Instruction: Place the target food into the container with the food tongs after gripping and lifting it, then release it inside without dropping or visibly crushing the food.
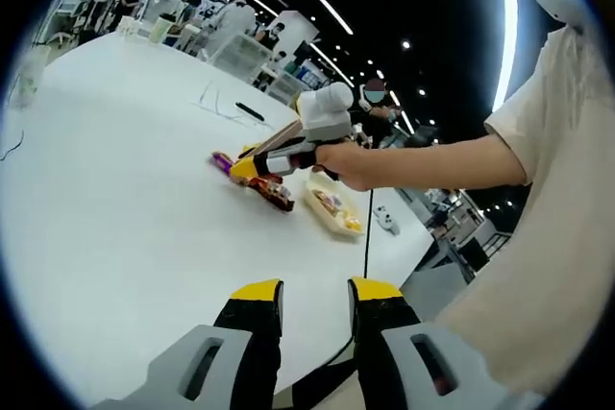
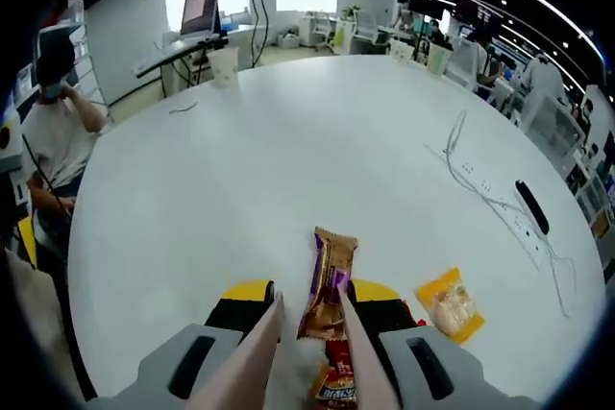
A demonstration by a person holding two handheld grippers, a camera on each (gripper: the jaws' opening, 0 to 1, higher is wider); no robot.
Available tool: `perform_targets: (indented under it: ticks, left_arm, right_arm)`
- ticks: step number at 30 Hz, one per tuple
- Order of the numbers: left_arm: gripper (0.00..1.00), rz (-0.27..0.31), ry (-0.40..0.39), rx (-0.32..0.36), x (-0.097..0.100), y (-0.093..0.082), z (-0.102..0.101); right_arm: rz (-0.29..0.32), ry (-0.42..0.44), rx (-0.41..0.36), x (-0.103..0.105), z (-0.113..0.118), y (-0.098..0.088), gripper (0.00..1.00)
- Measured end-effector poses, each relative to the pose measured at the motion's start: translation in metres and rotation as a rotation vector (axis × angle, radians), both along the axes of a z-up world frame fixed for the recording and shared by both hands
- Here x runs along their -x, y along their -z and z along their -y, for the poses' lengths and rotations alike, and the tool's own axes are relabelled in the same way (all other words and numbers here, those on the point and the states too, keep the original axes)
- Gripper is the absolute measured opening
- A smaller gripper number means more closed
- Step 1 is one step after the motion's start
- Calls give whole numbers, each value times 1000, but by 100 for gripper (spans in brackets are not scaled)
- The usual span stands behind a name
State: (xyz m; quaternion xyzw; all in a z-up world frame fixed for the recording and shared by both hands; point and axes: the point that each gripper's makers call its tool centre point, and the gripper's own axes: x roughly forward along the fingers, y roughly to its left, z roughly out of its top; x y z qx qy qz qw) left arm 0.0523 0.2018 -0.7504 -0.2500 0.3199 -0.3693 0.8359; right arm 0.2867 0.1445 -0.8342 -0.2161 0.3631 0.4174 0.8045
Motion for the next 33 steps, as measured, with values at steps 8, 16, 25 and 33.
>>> perform_targets:
  ticks: [8, 16, 25, 33]
  left_arm:
    - [26, 0, -6, -5, 2, 1, -4]
    - [26, -5, -12, -9, 6, 3, -5]
    - [26, 3, -25, -20, 6, -1, -10]
    - [26, 4, -1, -57, 14, -3, -16]
  right_arm:
    - [9, 2, 5, -5, -1, 0, 30]
    - [9, 21, 0, -7, 0, -2, 26]
    - [17, 31, -25, -5, -5, -12, 20]
    - [23, 30, -38, -3, -8, -16, 20]
